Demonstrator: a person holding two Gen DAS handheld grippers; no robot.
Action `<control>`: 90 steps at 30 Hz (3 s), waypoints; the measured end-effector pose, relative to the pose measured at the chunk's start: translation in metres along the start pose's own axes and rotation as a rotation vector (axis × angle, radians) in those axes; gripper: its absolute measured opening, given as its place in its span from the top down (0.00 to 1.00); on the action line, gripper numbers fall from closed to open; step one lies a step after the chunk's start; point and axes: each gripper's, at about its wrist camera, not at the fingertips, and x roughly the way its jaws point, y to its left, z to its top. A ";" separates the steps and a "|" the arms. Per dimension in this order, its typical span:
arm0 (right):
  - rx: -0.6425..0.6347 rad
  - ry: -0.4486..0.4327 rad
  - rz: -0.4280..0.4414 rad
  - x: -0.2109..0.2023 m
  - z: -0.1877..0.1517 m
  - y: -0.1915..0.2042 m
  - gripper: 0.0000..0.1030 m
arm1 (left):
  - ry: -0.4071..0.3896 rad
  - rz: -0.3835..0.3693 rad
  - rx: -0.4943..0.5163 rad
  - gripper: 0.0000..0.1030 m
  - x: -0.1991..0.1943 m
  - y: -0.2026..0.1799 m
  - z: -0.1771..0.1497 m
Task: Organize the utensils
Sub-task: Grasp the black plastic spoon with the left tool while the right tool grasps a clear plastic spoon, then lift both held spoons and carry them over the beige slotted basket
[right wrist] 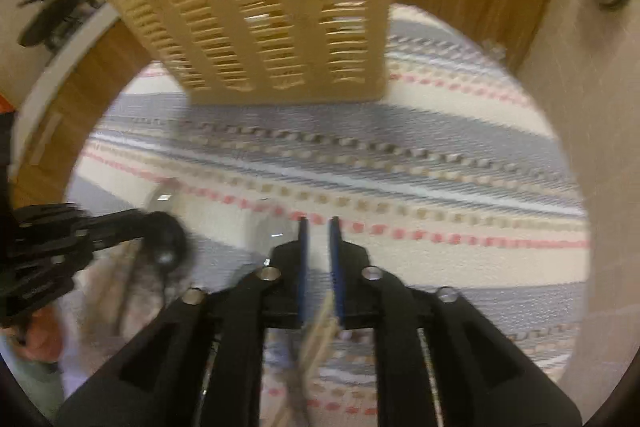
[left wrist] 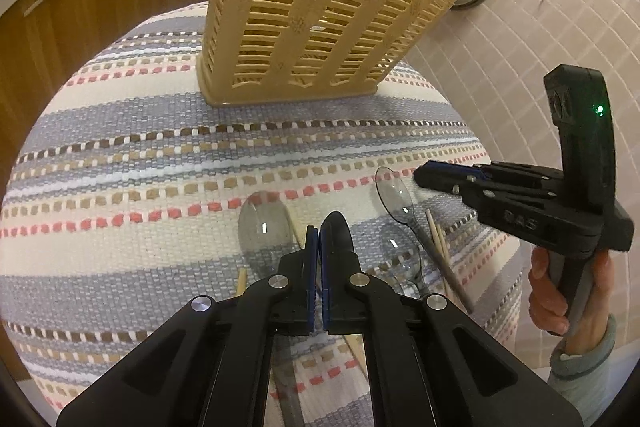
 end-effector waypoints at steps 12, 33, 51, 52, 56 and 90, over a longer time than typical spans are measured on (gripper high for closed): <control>-0.133 0.074 -0.129 0.036 0.003 0.044 0.70 | 0.011 -0.042 0.013 1.00 -0.006 0.015 0.019; 0.006 0.038 -0.115 0.012 -0.009 0.003 0.71 | 0.075 0.038 0.160 0.58 0.056 -0.036 0.036; 0.040 -0.060 -0.048 -0.044 -0.023 -0.043 0.71 | -0.133 0.134 0.241 0.66 0.043 -0.057 0.017; 0.035 -0.075 -0.043 -0.047 -0.023 -0.037 0.71 | -0.163 0.120 0.242 0.66 0.036 -0.058 0.016; 0.009 -0.154 -0.030 -0.069 -0.024 -0.021 0.71 | -0.337 0.107 0.280 0.66 -0.002 -0.066 0.010; 0.040 -0.883 0.028 -0.193 0.091 0.020 0.71 | -1.121 0.401 0.419 0.66 -0.101 -0.067 0.116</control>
